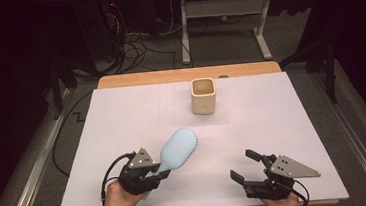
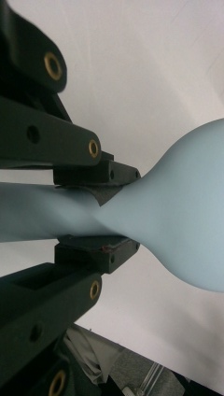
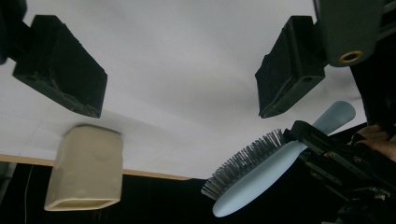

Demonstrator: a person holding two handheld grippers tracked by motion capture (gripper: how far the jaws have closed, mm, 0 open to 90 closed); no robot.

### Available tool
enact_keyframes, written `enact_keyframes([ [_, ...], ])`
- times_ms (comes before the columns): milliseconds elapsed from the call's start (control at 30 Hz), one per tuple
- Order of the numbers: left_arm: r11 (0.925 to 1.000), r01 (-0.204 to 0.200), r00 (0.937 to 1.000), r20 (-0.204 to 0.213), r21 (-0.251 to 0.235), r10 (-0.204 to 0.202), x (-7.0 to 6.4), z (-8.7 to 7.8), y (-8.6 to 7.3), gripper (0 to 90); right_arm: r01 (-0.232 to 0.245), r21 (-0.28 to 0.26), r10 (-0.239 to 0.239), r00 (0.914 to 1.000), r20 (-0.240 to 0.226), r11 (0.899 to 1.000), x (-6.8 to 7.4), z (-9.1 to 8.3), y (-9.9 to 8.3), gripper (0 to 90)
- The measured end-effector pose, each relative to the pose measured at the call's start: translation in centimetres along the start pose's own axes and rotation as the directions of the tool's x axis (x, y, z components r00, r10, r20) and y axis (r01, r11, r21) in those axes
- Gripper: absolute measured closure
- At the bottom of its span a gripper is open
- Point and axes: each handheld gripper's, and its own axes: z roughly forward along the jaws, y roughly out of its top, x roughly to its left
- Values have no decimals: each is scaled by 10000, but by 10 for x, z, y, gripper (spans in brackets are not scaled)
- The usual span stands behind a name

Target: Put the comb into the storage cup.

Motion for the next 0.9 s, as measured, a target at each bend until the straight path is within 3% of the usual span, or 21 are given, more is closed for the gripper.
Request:
enact_keyframes([
  [633, 9999, -167, 9996, 206, -41, 168, -1, 4, 5, 693, 348, 220, -330, 9967, -747, 9992, 25, 29, 9, 160],
  [733, 9997, -214, 9997, 131, -66, 215, -3, 4, 6, 693, 329, 313, -310, 9977, -607, 9990, 29, 36, 11, 164],
  [900, 9993, -364, 9993, 50, -21, 364, -5, 7, 7, 693, 200, 476, -151, 9947, -1019, 9987, 33, 49, 14, 161],
])
